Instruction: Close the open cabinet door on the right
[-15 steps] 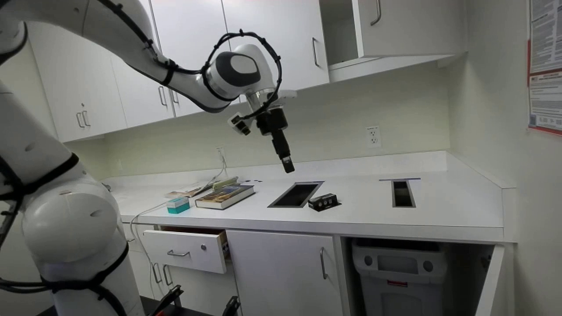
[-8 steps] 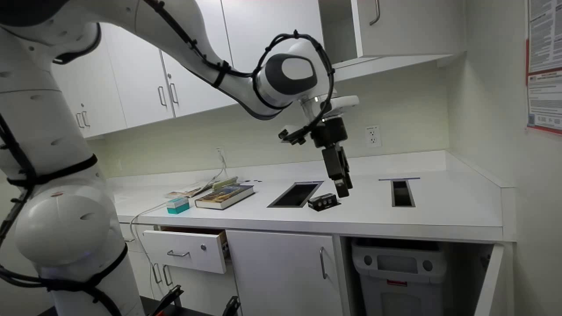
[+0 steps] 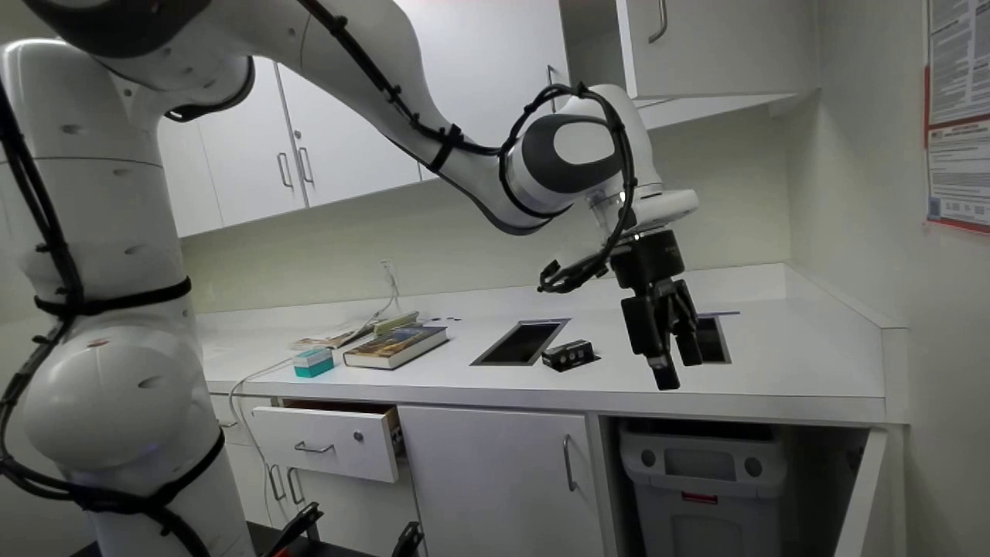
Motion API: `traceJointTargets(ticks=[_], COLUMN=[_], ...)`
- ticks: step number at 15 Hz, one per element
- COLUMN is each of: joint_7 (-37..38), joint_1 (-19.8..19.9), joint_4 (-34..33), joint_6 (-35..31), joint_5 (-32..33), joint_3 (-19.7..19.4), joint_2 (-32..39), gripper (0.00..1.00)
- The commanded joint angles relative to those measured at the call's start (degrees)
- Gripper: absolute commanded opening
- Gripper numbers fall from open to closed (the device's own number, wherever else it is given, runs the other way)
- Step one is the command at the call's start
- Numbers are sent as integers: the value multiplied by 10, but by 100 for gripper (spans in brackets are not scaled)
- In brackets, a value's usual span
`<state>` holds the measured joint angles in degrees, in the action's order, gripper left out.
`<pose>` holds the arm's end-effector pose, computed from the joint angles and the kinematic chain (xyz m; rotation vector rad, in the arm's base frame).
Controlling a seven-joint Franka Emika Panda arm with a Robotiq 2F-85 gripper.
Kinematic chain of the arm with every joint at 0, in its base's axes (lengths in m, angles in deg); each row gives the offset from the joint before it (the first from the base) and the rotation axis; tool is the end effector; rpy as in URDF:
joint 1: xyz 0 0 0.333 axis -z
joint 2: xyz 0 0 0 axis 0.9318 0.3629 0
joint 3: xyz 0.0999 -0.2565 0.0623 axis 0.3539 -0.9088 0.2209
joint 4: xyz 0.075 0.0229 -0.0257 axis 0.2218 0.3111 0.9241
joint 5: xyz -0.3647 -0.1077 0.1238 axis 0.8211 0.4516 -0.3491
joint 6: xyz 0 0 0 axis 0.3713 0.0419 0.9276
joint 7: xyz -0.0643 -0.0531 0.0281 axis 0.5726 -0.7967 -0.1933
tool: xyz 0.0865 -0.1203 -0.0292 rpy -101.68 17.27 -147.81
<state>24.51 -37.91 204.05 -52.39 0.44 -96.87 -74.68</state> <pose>0.2936 -0.4712 0.2962 1.7401 -2.2954 0.1241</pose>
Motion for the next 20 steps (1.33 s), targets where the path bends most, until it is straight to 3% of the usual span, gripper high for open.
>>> traceJointTargets(ticks=[1, 4, 8, 14, 19, 20], joint_7=[1, 5, -41, -187, -198, -195], joint_1=[-15, -14, 9, 88, 136, 142], joint_4=[-2, -17, -90, -221, -303, -315], joint_6=[1, 5, 27, 64, 43, 40], joint_5=[-2, -7, -90, -242, -278, -279], joint_3=[-12, -15, -42, -45, -30, -27], joint_2=[1, 14, 93, 238, 333, 345], gripper=[100, 100, 100, 100, 100, 75])
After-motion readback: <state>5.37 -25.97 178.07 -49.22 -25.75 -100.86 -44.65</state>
